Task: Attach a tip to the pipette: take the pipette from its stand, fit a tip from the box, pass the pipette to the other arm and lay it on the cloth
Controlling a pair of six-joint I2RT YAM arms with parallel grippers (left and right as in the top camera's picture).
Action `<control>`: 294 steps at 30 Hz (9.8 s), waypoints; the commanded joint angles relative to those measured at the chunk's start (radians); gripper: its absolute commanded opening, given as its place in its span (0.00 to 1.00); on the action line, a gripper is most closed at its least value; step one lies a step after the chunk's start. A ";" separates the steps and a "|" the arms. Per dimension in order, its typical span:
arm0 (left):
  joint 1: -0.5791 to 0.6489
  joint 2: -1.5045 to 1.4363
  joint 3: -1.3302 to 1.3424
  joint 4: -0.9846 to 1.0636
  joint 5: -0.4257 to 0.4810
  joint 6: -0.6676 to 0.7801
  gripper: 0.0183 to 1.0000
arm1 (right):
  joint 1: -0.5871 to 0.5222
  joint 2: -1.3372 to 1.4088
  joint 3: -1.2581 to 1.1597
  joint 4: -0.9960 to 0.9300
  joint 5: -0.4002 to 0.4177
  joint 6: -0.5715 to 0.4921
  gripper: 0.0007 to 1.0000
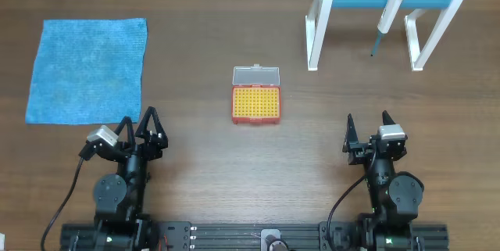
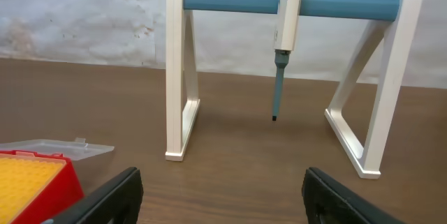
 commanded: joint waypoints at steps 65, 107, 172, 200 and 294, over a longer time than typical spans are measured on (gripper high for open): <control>0.000 -0.008 -0.002 -0.006 0.014 0.627 0.85 | -0.103 1.452 0.770 0.404 0.050 -0.019 0.74; 0.000 -0.008 -0.002 -0.006 0.014 0.627 0.85 | 0.382 1.117 0.399 0.850 -0.021 -0.089 0.07; 0.000 -0.008 -0.002 -0.006 0.014 0.627 0.85 | 0.584 1.650 0.336 1.174 -0.070 0.073 0.07; 0.000 -0.008 -0.002 -0.006 0.014 0.627 0.85 | 0.597 1.801 0.283 1.310 -0.070 0.073 0.07; 0.000 0.009 0.004 0.332 0.736 -0.342 0.85 | 0.723 1.118 0.882 -0.146 -0.577 0.484 0.07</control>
